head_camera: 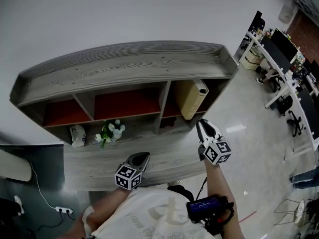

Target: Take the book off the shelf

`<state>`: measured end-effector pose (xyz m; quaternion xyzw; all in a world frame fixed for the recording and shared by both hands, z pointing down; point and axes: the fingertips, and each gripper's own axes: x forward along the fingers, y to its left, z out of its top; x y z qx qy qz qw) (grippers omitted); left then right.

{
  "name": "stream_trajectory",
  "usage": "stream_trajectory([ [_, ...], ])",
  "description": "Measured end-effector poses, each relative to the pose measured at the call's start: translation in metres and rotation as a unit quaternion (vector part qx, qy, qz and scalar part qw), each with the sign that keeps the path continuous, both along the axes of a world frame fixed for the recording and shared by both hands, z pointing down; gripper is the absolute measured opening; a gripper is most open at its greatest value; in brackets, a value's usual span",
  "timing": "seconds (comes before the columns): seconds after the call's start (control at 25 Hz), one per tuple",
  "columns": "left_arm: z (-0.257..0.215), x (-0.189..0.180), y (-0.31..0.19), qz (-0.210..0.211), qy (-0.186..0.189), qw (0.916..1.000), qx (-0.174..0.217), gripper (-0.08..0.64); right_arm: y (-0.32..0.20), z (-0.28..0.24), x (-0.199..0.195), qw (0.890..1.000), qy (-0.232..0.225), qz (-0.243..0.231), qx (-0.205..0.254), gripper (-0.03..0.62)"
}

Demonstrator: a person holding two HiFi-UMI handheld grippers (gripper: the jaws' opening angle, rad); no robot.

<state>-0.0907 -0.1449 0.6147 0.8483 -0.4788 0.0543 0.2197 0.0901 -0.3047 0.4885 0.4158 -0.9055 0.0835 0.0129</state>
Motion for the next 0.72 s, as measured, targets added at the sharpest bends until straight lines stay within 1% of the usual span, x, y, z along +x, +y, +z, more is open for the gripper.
stream_trajectory([
  [0.04,0.0,0.0,0.0,0.0,0.0,1.0,-0.001,0.001,-0.002,-0.001,-0.002,1.0,0.003,0.0,0.0,0.104],
  [0.16,0.002,0.001,0.002,0.002,0.0,1.0,-0.003,0.0,-0.008,-0.005,-0.006,1.0,0.014,0.011,0.008,0.175],
  [0.24,0.003,0.0,0.002,0.002,0.001,1.0,-0.005,0.002,-0.012,-0.01,-0.007,1.0,0.014,0.021,0.014,0.179],
  [0.28,0.004,-0.001,0.003,0.001,0.001,1.0,-0.005,0.001,-0.015,-0.011,-0.009,1.0,0.013,0.024,0.014,0.198],
  [0.32,0.004,-0.002,0.003,-0.001,0.001,1.0,-0.006,0.002,-0.017,-0.011,-0.012,1.0,0.013,0.024,0.012,0.245],
  [0.4,0.004,-0.003,0.003,-0.004,0.002,1.0,-0.006,0.002,-0.023,-0.01,-0.015,0.999,0.018,0.027,0.008,0.275],
  [0.56,0.005,-0.005,0.002,-0.009,0.004,0.9999,-0.006,0.001,-0.034,-0.007,-0.017,0.998,0.032,0.047,0.001,0.36],
  [0.72,0.006,-0.011,0.002,-0.021,0.004,0.9997,-0.008,0.002,-0.043,-0.003,-0.024,0.998,0.035,0.049,-0.004,0.36],
])
